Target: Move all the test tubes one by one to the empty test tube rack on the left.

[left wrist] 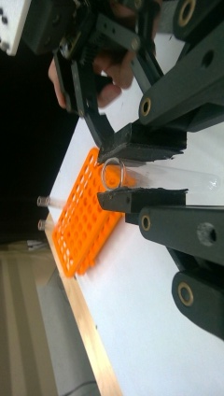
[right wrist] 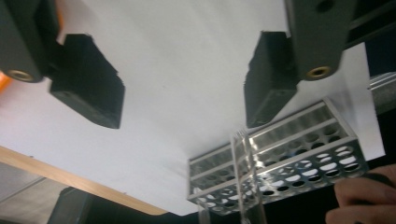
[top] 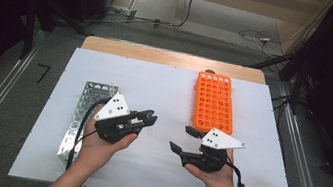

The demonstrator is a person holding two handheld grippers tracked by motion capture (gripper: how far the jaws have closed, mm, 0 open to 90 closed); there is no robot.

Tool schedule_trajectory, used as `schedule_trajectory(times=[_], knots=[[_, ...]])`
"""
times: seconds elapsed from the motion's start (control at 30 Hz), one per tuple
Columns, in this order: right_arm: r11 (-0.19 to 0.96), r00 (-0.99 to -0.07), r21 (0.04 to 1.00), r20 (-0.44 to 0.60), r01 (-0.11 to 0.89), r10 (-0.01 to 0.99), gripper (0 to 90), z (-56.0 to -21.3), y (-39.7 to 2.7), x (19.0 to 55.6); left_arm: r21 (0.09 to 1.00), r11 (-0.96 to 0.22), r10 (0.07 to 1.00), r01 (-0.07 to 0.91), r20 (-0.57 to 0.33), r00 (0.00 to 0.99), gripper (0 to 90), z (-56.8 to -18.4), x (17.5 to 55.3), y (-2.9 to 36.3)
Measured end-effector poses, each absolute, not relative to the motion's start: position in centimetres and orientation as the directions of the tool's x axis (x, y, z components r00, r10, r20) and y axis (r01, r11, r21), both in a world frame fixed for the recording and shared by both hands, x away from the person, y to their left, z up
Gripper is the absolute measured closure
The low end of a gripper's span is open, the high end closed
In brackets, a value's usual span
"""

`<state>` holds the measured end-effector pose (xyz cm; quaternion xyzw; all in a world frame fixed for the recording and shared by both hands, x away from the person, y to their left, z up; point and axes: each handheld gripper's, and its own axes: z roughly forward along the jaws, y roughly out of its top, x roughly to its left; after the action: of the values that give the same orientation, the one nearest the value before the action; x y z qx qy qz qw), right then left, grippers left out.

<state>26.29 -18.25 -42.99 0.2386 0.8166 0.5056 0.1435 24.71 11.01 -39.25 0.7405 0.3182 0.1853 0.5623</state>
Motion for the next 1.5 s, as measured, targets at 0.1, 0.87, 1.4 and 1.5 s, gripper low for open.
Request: schedule_trajectory(times=[0.1,0.87,1.4,1.5], knots=[[0.36,-0.835,0.898,0.016,0.254,0.55,16.5,-43.0,-19.7,26.7,0.95,-0.157,0.703,0.269,-0.084,0.706,76.1,-39.2,25.3,12.1],[0.3,-0.767,0.905,0.044,0.303,0.641,0.0,-43.6,-28.2,27.0,0.954,-0.097,0.856,0.284,-0.065,0.512,76.1,-37.9,28.4,19.6],[0.282,-0.755,0.904,0.064,0.32,0.652,0.0,-43.8,-28.7,27.3,0.947,-0.091,0.907,0.307,-0.048,0.418,76.1,-40.0,30.6,20.9],[0.279,-0.754,0.905,0.066,0.32,0.653,0.0,-43.8,-28.7,27.3,0.947,-0.093,0.911,0.308,-0.044,0.41,76.1,-40.3,30.8,20.8]])
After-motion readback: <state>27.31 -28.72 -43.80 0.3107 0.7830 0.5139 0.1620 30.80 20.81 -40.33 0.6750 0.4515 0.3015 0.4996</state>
